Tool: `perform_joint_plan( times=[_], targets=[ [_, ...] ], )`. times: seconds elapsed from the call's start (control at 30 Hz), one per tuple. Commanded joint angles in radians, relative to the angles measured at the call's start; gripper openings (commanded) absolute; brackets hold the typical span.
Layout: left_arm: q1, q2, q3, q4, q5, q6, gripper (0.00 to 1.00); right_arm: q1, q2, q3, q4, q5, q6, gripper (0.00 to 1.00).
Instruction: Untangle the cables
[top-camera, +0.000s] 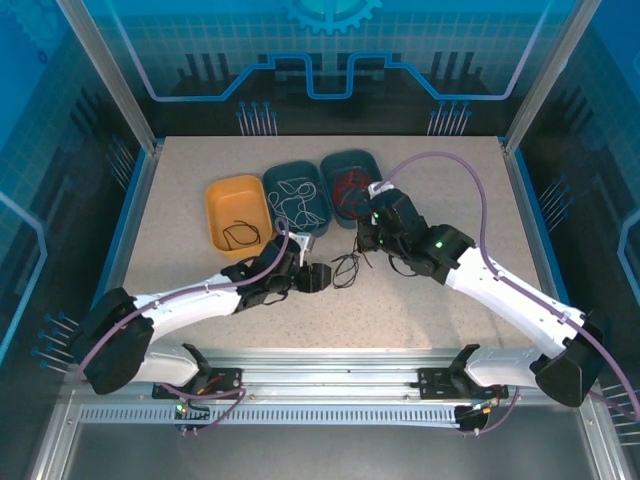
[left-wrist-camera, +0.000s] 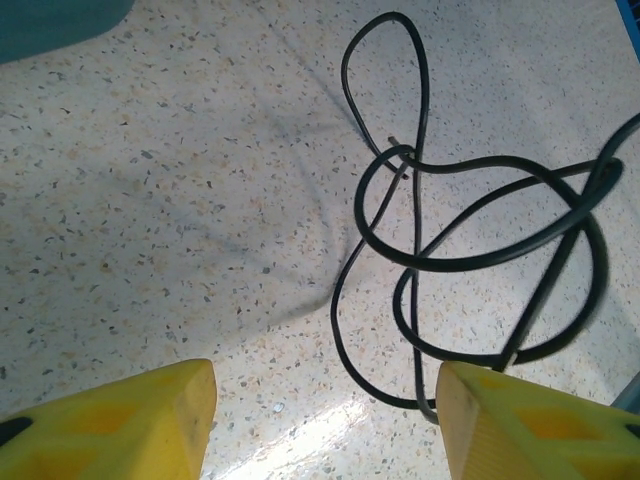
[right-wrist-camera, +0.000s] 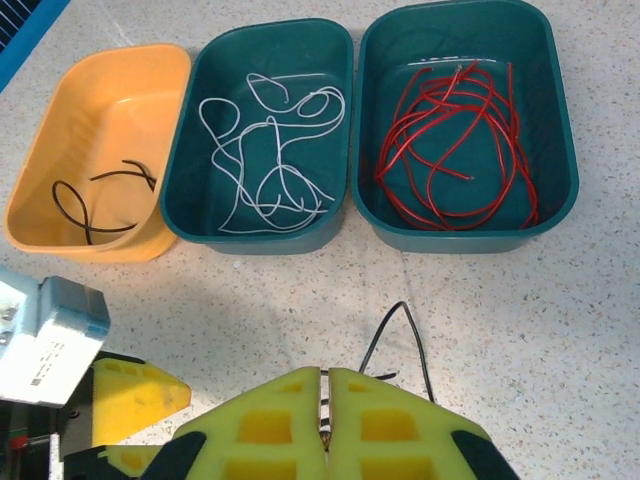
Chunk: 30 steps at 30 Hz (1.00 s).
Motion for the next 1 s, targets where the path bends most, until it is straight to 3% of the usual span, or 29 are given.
perform_joint_plan(
  times=[0.0,0.33,0.6,0.77,0.97],
  targets=[
    [-0.005,0.029,-0.005,0.068,0.003,-0.003,0.59,0.019,-0.023,0.050,-0.041,0.015,-0.001,0.00],
    [-0.019,0.095,0.012,0.126,0.067,-0.016,0.48,0.031,-0.067,0.071,-0.035,0.035,0.014,0.00],
    [-0.023,0.113,-0.001,0.117,0.000,-0.048,0.27,0.031,-0.077,0.120,-0.053,0.024,-0.024,0.00],
    [-0.024,0.090,-0.025,0.133,-0.005,-0.027,0.27,0.033,-0.110,0.151,-0.078,0.040,-0.055,0.00],
    [-0.025,0.017,-0.121,0.280,0.055,0.029,0.34,0.032,-0.139,0.161,-0.065,0.056,-0.054,0.00]
  ],
)
